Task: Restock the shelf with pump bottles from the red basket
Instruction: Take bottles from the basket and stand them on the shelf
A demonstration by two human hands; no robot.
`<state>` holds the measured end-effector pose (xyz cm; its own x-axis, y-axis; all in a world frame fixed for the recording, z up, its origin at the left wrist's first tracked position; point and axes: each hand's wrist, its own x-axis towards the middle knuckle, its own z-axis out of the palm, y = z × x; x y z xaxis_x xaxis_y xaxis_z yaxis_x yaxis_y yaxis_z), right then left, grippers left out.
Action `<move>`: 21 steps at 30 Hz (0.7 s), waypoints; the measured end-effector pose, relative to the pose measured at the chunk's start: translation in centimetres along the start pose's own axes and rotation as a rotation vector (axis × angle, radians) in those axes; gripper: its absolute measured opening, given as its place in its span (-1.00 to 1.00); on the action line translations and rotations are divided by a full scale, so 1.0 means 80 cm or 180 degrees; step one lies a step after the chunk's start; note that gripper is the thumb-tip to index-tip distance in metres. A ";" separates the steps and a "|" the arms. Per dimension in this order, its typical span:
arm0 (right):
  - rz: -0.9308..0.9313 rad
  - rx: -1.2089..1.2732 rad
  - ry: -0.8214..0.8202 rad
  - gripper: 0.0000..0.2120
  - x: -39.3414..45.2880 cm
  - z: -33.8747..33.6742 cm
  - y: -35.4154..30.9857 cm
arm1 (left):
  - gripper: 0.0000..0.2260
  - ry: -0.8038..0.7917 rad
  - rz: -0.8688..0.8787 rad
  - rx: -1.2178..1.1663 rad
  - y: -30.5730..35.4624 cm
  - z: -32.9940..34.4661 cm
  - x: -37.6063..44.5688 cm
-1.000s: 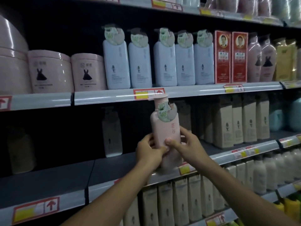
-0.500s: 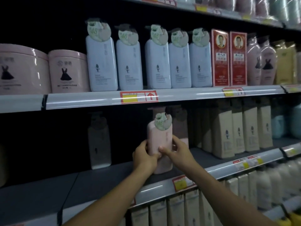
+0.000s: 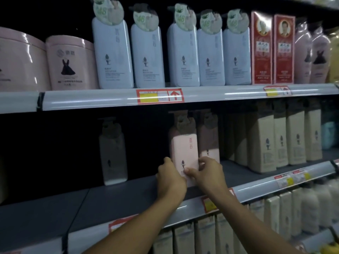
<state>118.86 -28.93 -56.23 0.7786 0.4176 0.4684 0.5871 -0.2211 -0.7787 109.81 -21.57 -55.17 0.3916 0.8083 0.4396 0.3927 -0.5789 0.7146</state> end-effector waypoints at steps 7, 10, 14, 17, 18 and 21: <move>0.0319 -0.0510 -0.0153 -0.69 0.013 0.022 0.001 | -0.74 0.0101 -0.0063 -0.0115 -0.009 0.027 0.037; 0.0315 -0.0557 -0.0255 -0.71 0.025 0.031 0.002 | -0.78 0.0092 -0.0137 -0.0095 -0.005 0.040 0.055; 0.0346 -0.0699 -0.0558 -0.70 0.043 0.039 0.001 | -0.82 -0.0043 -0.0264 -0.0110 -0.004 0.055 0.073; 0.0361 -0.0679 -0.0717 -0.69 0.055 0.046 0.006 | -0.80 -0.0063 -0.0351 -0.0043 -0.004 0.064 0.088; 0.0360 -0.0669 -0.0791 -0.69 0.058 0.050 0.009 | -0.81 -0.0069 -0.0389 -0.0034 -0.005 0.066 0.092; 0.0342 -0.0682 -0.1061 -0.65 0.058 0.055 0.011 | -0.82 -0.0131 -0.0554 -0.0062 -0.007 0.071 0.101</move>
<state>121.99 -23.28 -56.60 0.7443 0.6370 0.2009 0.5666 -0.4429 -0.6949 117.46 -15.29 -55.11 0.3532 0.8908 0.2860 0.4415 -0.4282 0.7885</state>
